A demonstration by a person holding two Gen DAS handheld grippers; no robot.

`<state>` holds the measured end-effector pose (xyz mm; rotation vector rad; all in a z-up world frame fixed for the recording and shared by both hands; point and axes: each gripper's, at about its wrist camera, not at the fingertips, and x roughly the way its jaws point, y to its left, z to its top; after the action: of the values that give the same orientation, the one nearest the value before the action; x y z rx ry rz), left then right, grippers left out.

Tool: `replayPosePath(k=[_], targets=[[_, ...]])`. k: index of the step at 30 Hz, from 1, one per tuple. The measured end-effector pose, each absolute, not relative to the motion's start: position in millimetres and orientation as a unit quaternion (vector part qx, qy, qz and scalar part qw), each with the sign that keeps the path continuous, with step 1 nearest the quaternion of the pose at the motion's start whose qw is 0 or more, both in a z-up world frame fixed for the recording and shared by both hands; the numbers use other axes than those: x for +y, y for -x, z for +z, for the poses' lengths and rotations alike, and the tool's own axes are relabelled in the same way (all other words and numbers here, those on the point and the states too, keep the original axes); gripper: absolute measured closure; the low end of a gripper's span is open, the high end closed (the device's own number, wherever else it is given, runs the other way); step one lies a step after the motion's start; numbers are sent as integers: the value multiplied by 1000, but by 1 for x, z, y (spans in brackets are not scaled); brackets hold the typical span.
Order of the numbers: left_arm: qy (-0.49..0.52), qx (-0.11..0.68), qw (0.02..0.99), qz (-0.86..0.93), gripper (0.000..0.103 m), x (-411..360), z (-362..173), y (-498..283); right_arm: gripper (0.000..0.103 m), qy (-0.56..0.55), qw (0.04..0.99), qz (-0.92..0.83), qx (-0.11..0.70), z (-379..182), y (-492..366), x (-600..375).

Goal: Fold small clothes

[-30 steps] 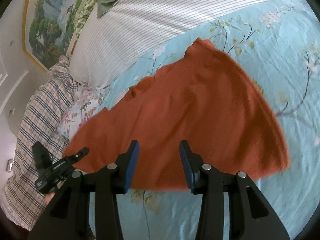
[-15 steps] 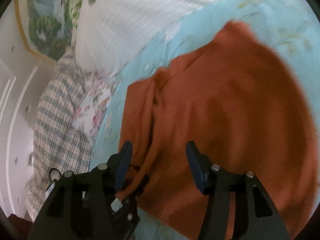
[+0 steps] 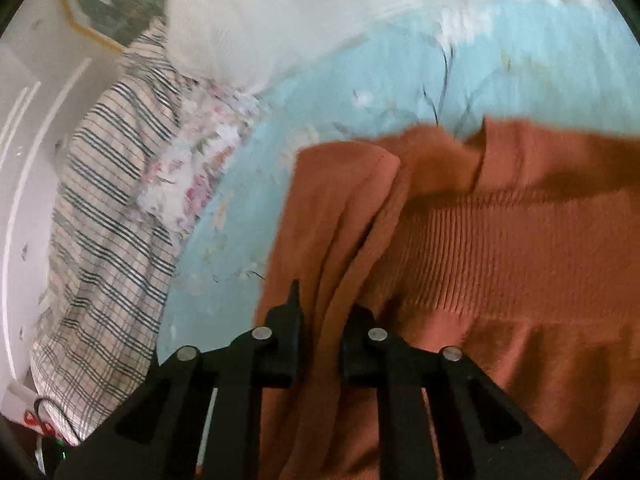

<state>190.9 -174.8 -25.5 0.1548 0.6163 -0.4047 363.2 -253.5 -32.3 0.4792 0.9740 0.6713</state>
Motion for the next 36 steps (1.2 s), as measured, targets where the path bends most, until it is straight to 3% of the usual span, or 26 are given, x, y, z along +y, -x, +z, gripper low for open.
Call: replayPosePath(k=[7, 16, 23, 25, 29, 31, 32, 33, 34, 35, 36], targets=[[-56, 282, 921, -265, 97, -214, 11, -181, 88, -207, 852, 269, 398, 16, -328, -334], [-64, 327, 875, -351, 96, -312, -19, -188, 88, -238, 853, 177, 430, -35, -309, -422], [-57, 337, 865, -367, 96, -319, -25, -193, 88, -220, 862, 163, 427, -37, -308, -425], [-63, 344, 860, -372, 96, -321, -32, -197, 83, -220, 859, 155, 435, -43, -307, -425], [-55, 369, 849, -373, 87, -311, -40, -210, 78, -223, 866, 142, 423, -37, -296, -431], [-39, 378, 845, -377, 69, -297, -37, -209, 75, -223, 872, 133, 414, -30, -288, -434], [-32, 380, 845, -375, 51, -291, -36, -208, 68, -224, 875, 131, 409, -28, -284, -435], [-24, 383, 845, -372, 41, -284, -35, -208, 62, -224, 877, 130, 405, -26, -281, -437], [-8, 387, 844, -372, 39, -271, -34, -207, 47, -223, 880, 125, 399, -23, -277, -438], [6, 392, 840, -374, 39, -260, -33, -208, 40, -222, 882, 121, 397, -22, -275, -438], [17, 398, 838, -373, 39, -249, -32, -208, 40, -220, 884, 118, 395, -22, -271, -439]])
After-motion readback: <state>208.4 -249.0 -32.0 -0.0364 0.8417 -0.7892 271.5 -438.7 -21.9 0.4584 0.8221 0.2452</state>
